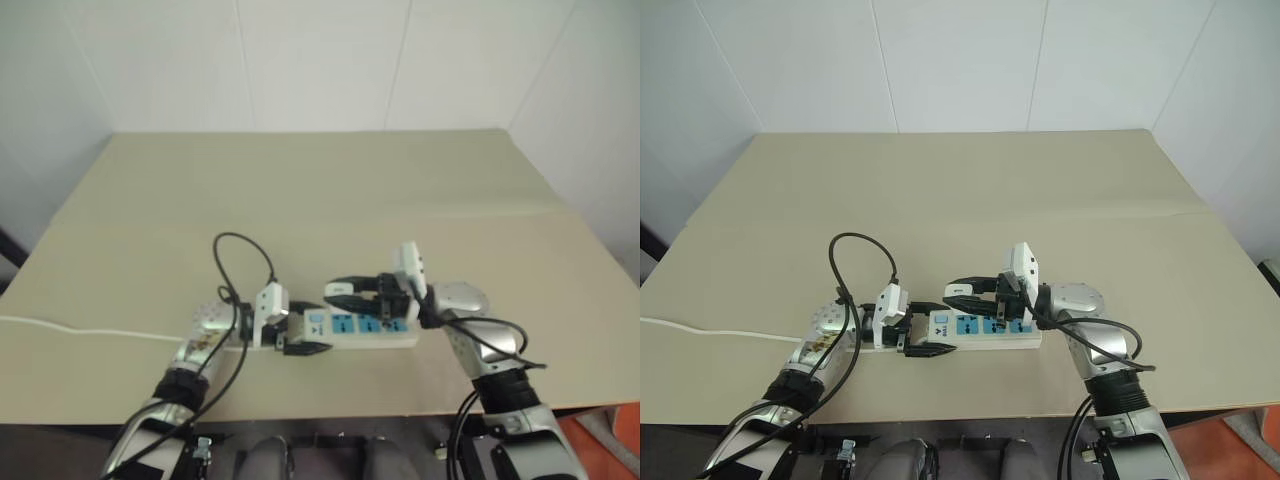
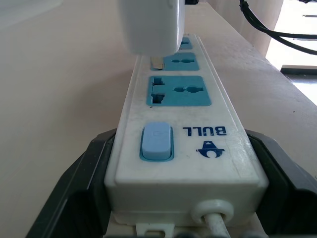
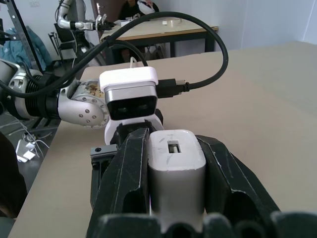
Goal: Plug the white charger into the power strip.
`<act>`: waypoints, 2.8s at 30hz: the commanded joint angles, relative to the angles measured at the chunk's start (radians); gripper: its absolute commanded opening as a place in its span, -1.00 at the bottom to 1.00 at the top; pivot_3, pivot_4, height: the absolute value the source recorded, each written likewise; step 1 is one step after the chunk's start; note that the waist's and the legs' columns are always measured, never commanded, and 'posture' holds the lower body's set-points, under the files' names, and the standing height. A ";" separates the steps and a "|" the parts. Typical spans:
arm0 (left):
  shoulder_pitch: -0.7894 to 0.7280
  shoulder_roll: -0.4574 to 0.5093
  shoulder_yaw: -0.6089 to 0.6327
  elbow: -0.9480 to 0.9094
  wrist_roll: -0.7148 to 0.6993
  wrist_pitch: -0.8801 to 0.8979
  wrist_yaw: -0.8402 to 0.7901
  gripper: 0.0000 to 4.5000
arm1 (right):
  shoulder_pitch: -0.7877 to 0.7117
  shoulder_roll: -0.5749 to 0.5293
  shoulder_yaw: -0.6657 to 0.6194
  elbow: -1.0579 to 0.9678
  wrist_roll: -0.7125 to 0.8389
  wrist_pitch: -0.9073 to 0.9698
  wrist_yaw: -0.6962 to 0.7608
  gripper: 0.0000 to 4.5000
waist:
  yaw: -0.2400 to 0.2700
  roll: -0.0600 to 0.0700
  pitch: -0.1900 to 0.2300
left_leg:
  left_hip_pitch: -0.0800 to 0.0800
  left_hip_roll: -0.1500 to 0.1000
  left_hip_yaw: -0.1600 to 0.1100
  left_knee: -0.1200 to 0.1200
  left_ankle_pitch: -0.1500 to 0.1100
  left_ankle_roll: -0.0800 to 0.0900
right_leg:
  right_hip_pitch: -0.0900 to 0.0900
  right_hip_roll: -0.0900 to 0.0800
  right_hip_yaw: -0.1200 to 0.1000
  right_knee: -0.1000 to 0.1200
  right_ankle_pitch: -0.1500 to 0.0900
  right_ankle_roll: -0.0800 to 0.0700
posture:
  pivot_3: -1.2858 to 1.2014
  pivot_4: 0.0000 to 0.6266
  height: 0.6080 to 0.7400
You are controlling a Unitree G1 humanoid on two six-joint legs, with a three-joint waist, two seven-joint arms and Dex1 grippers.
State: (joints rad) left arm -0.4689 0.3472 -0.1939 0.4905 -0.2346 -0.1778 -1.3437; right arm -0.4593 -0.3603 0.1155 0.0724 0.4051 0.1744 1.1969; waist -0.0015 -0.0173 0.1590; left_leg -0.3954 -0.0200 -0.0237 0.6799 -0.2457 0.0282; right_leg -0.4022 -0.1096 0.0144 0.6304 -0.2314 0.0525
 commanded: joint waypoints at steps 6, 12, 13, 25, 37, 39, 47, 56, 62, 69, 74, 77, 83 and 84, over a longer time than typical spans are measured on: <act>0.008 0.001 -0.017 0.025 0.025 0.002 0.003 0.46 | 0.000 0.003 0.001 0.005 -0.003 -0.061 0.005 -0.47 | 0.000 0.000 0.000 | 0.000 0.000 0.000 0.000 0.000 0.000 | 0.000 0.000 0.000 0.000 0.000 0.000 | 0.03 -0.52 1.00; 0.010 0.002 -0.017 0.021 0.024 0.005 0.002 0.46 | 0.012 0.012 0.005 0.032 -0.024 -0.112 -0.009 -0.47 | 0.000 0.000 0.000 | 0.001 0.000 0.000 0.000 0.000 0.000 | 0.000 0.000 0.000 0.000 0.000 0.000 | 0.03 -0.52 1.00; 0.010 0.001 -0.017 0.022 0.024 0.005 0.002 0.46 | 0.014 0.015 0.005 0.038 -0.025 -0.119 -0.010 -0.47 | 0.000 0.000 0.000 | 0.001 0.000 0.000 0.000 0.000 0.000 | 0.000 0.000 0.000 0.000 0.000 0.000 | 0.03 -0.52 1.00; 0.008 0.000 -0.019 0.019 0.022 0.007 -0.004 0.46 | 0.037 0.024 0.008 0.045 -0.028 -0.147 -0.011 -0.47 | 0.000 0.000 0.000 | 0.001 0.000 0.000 0.000 0.000 0.000 | 0.000 0.000 0.000 0.000 0.000 0.000 | 0.03 -0.52 1.00; 0.005 0.002 -0.020 0.025 0.023 0.004 -0.008 0.46 | 0.032 0.014 0.021 0.159 -0.069 -0.212 -0.003 -0.47 | -0.001 0.000 0.000 | 0.002 0.000 0.000 0.000 0.000 0.000 | 0.002 0.000 0.000 0.000 0.000 0.000 | 0.03 -0.52 1.00; 0.004 0.003 -0.019 0.026 0.024 0.003 -0.009 0.46 | 0.024 0.010 0.027 0.189 -0.078 -0.225 0.003 -0.47 | -0.001 0.000 0.000 | 0.005 0.000 0.000 -0.001 0.000 0.000 | 0.005 0.000 0.000 -0.001 0.000 0.000 | 0.03 -0.52 1.00; 0.005 0.007 -0.018 0.026 0.024 0.001 -0.006 0.46 | 0.046 -0.073 0.027 0.290 -0.103 -0.263 0.060 -0.47 | -0.001 0.000 0.000 | 0.013 0.001 0.000 -0.001 0.000 0.000 | 0.014 0.000 0.000 -0.003 -0.001 0.000 | 0.03 -0.52 1.00; 0.002 0.015 -0.015 0.034 0.024 -0.004 -0.007 0.46 | -0.012 -0.104 0.090 0.387 -0.149 -0.312 0.091 -0.47 | 0.001 -0.001 -0.001 | 0.015 0.001 0.000 -0.001 0.000 0.000 | 0.016 0.000 0.000 -0.003 -0.001 0.000 | 0.03 -0.52 1.00; -0.004 0.014 -0.016 0.040 0.024 -0.009 -0.008 0.46 | -0.067 -0.063 0.158 0.415 -0.168 -0.278 0.099 -0.47 | -0.008 -0.002 -0.003 | 0.018 0.002 0.000 -0.001 0.000 0.000 | 0.017 0.000 0.000 -0.002 0.000 0.000 | 0.03 -0.52 1.00; 0.000 0.016 -0.015 0.037 0.024 -0.011 -0.006 0.46 | -0.056 -0.078 0.173 0.442 -0.169 -0.239 0.108 -0.47 | -0.012 -0.002 -0.005 | 0.023 0.002 0.000 -0.002 0.000 0.000 | 0.018 0.001 0.000 -0.002 0.000 0.000 | 0.03 -0.52 1.00; -0.007 0.013 -0.016 0.047 0.027 -0.015 -0.008 0.46 | -0.073 -0.065 0.182 0.454 -0.162 -0.168 0.117 -0.47 | -0.012 -0.002 -0.007 | 0.023 0.003 0.000 -0.002 0.000 0.000 | 0.018 0.001 0.001 -0.002 0.000 0.000 | 0.03 -0.52 1.00; -0.012 0.011 -0.017 0.053 0.029 -0.020 -0.007 0.46 | -0.078 -0.055 0.184 0.463 -0.164 -0.157 0.119 -0.47 | -0.012 -0.002 -0.010 | 0.023 0.003 0.000 -0.003 0.000 0.000 | 0.018 0.001 0.001 -0.002 0.000 0.000 | 0.03 -0.52 1.00; -0.008 0.015 -0.014 0.051 0.028 -0.024 -0.005 0.46 | -0.060 -0.062 0.187 0.453 -0.172 -0.176 0.129 -0.47 | -0.012 -0.003 -0.015 | 0.023 0.003 0.000 -0.003 0.000 0.000 | 0.018 0.001 0.001 -0.003 -0.001 -0.001 | 0.03 -0.52 1.00; -0.008 0.016 -0.013 0.051 0.028 -0.024 -0.004 0.46 | -0.060 -0.062 0.186 0.453 -0.172 -0.176 0.129 -0.47 | -0.012 -0.003 -0.015 | 0.023 0.003 0.000 -0.003 0.000 0.000 | 0.018 0.001 0.001 -0.003 -0.001 -0.001 | 0.03 -0.52 1.00</act>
State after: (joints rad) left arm -0.4736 0.3546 -0.1982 0.5443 -0.2228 -0.1960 -1.3365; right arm -0.5796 -0.3983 0.2476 0.4412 0.3341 -0.0394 1.3287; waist -0.0135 -0.0200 0.1442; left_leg -0.3721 -0.0167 -0.0239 0.6764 -0.2461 0.0279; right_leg -0.3848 -0.1088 0.0153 0.6277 -0.2321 0.0520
